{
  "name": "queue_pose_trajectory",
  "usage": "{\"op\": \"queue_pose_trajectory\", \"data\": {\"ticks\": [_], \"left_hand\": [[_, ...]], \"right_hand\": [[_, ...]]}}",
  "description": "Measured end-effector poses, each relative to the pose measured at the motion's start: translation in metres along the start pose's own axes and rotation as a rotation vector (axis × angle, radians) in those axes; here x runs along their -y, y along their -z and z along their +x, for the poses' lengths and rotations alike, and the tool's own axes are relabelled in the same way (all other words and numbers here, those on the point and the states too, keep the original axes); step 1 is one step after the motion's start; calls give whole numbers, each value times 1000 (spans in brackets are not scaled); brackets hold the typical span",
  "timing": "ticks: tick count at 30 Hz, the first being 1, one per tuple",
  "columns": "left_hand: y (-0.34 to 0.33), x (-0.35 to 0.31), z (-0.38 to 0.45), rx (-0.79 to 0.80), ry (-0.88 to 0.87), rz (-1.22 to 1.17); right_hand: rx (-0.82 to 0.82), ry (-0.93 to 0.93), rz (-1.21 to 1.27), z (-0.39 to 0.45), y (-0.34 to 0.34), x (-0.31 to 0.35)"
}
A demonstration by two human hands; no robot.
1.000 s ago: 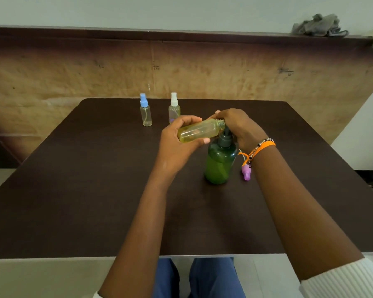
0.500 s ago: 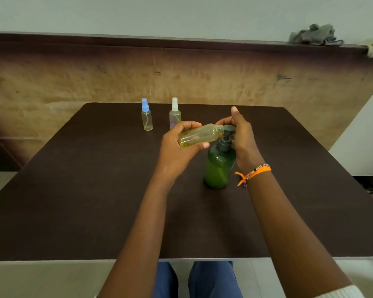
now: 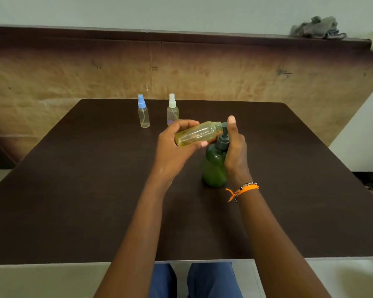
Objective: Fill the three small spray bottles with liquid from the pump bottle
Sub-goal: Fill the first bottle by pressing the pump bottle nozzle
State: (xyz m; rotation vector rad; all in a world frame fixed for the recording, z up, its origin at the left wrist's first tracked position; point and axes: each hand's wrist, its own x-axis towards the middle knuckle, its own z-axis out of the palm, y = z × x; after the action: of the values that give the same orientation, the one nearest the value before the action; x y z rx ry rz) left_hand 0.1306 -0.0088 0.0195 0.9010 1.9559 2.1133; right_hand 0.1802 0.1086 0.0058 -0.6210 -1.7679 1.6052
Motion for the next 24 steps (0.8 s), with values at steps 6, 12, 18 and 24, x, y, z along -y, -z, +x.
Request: {"op": "queue_pose_trajectory", "data": {"ticks": [6, 12, 18, 24], "left_hand": [[-1, 4, 0, -12, -11, 0], [2, 4, 1, -11, -12, -2], [1, 3, 2, -16, -11, -14], [2, 7, 2, -22, -1, -4]], "right_hand": [[-84, 37, -60, 1, -3, 5], [-143, 114, -190, -2, -3, 4], [-124, 28, -219, -4, 0, 12], [-116, 77, -258, -4, -2, 10]]}}
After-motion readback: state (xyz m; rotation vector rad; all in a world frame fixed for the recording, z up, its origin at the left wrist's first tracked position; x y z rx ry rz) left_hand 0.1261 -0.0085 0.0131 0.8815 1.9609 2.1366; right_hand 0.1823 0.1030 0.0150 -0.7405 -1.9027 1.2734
